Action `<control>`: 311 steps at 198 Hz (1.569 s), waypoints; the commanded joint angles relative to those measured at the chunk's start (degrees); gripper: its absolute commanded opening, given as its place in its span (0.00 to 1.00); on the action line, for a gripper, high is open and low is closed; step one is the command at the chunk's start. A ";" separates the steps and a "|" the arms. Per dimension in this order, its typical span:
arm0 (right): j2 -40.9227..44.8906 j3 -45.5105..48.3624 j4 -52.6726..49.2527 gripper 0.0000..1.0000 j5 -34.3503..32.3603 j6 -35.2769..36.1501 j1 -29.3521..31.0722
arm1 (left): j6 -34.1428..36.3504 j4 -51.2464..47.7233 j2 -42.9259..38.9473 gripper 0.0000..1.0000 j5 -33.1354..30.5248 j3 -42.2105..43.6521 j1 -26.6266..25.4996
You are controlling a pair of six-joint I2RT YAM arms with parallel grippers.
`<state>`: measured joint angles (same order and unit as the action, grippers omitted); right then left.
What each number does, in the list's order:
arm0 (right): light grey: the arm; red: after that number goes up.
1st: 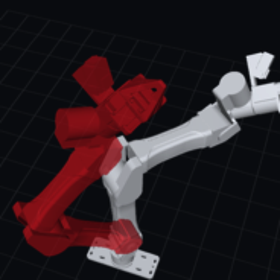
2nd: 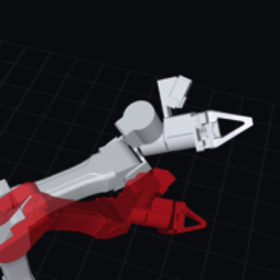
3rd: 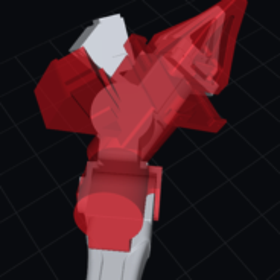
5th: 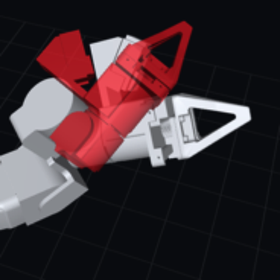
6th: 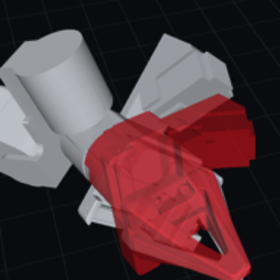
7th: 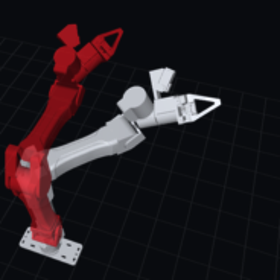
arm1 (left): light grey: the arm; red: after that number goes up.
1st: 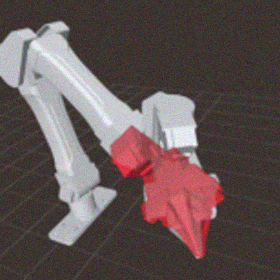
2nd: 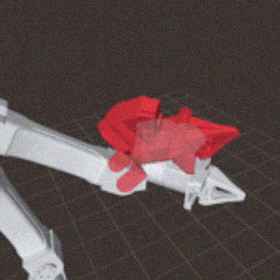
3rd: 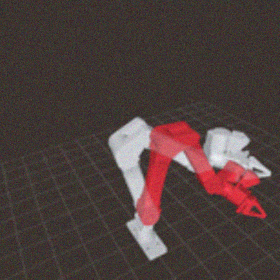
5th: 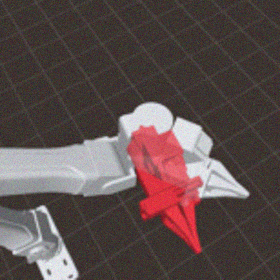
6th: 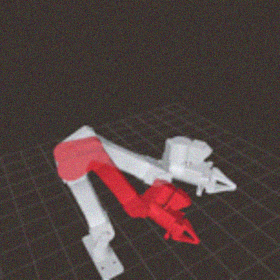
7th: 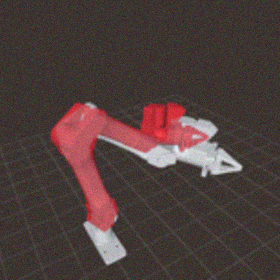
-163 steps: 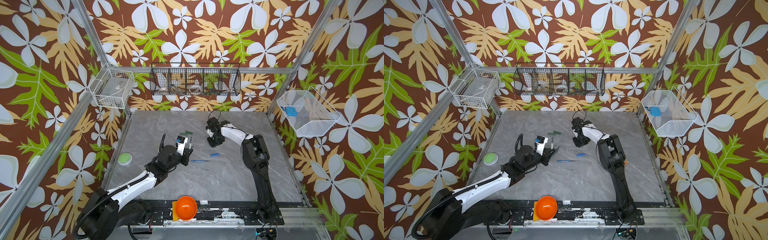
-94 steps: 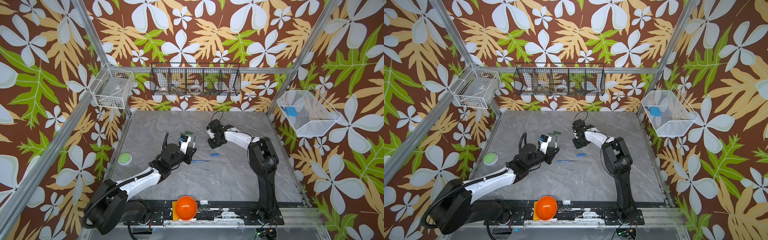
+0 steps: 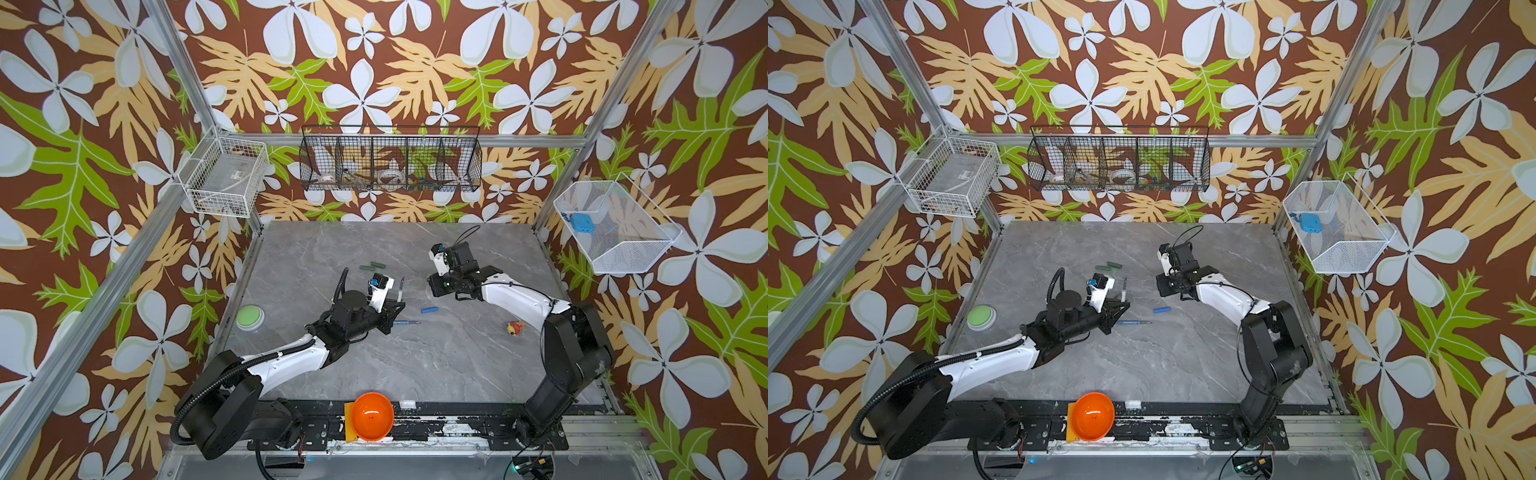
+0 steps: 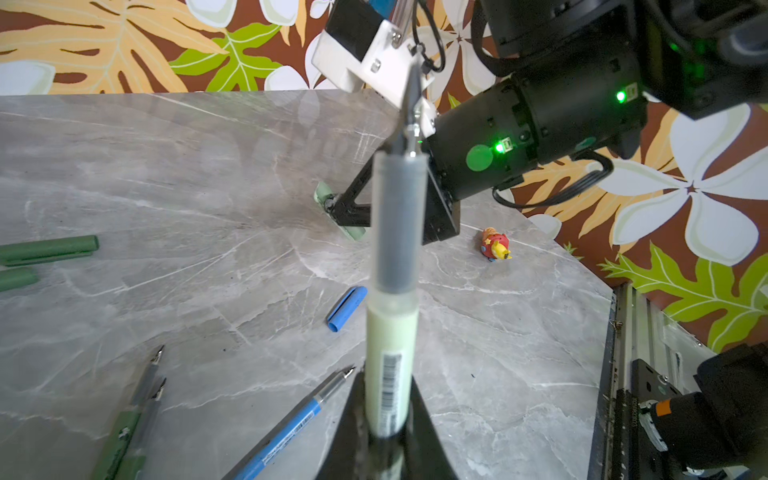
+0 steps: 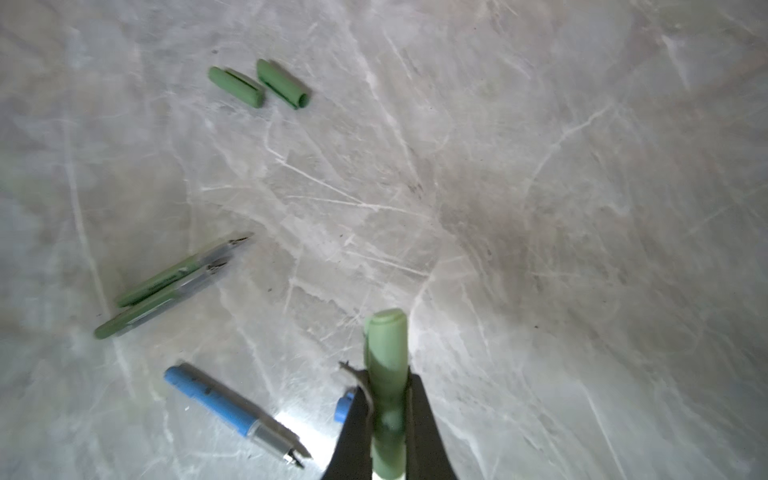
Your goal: Insert the pens into the pen caps
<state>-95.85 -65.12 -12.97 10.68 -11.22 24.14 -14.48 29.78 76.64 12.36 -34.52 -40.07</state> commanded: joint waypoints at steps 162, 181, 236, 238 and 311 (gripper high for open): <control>26.12 21.08 23.28 0.13 21.12 -11.01 -2.08 | -1.70 1.60 -2.21 0.00 -10.22 1.01 -6.17; 26.61 21.29 28.06 0.12 25.29 -13.25 -2.10 | -1.49 1.33 -1.98 0.00 -9.74 0.43 -6.17; 27.67 22.98 42.98 0.12 29.37 -20.30 -1.82 | -2.15 1.03 -2.53 0.00 -6.38 -1.07 -6.22; 27.70 22.88 43.13 0.12 29.26 -20.32 -1.73 | -2.14 0.99 -2.54 0.00 -6.18 -1.07 -6.21; 24.15 19.36 48.99 0.12 28.35 -21.22 1.18 | -3.59 1.15 -2.80 0.00 -3.74 -1.02 -6.24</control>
<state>-71.13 -45.12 31.29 39.33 -31.33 25.19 -17.76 30.11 74.35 7.84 -35.62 -46.28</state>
